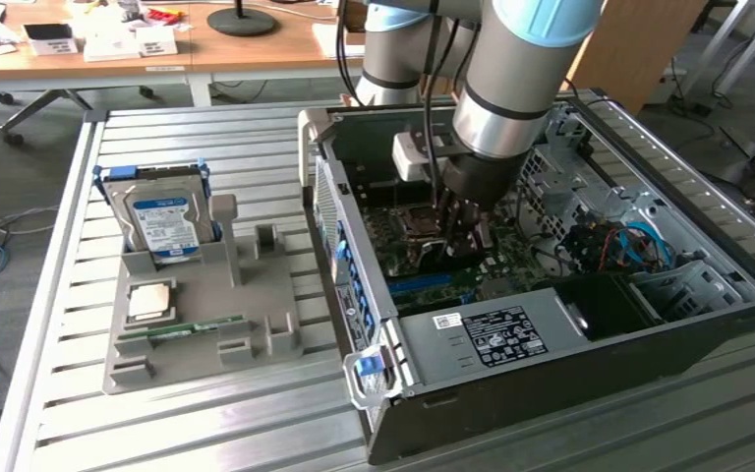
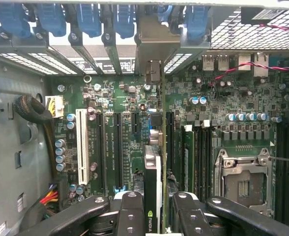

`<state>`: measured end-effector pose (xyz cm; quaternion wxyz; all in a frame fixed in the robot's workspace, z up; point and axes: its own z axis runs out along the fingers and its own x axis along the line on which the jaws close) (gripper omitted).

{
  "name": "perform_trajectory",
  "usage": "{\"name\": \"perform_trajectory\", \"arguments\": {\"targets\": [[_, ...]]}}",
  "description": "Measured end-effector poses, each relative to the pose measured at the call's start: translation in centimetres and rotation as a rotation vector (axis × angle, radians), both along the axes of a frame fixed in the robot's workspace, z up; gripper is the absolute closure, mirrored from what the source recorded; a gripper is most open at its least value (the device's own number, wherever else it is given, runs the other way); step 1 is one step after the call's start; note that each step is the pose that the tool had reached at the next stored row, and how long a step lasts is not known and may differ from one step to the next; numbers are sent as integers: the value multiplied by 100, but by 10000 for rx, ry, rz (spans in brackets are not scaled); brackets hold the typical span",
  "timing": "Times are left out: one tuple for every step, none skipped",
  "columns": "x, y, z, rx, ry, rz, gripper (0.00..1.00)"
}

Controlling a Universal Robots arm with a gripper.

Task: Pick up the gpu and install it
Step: 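Insert the gpu into the slot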

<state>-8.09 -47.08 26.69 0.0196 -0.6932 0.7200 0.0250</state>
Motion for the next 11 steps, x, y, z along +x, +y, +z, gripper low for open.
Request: {"name": "perform_trajectory", "arguments": {"targets": [[0, 0, -2, -1, 1, 1, 73], [0, 0, -4, -1, 0, 14, 73], [0, 0, -6, 0, 0, 40, 73], [-1, 0, -7, 0, 0, 79, 73], [-1, 0, -9, 0, 0, 121, 73], [-1, 0, -11, 1, -1, 147, 73], [-1, 0, -14, 1, -1, 151, 73], [-1, 1, -19, 3, -2, 153, 73], [0, 1, -23, 2, -1, 154, 73], [0, 0, -26, 0, 0, 154, 73], [0, 0, -29, 0, 0, 155, 73]]}}
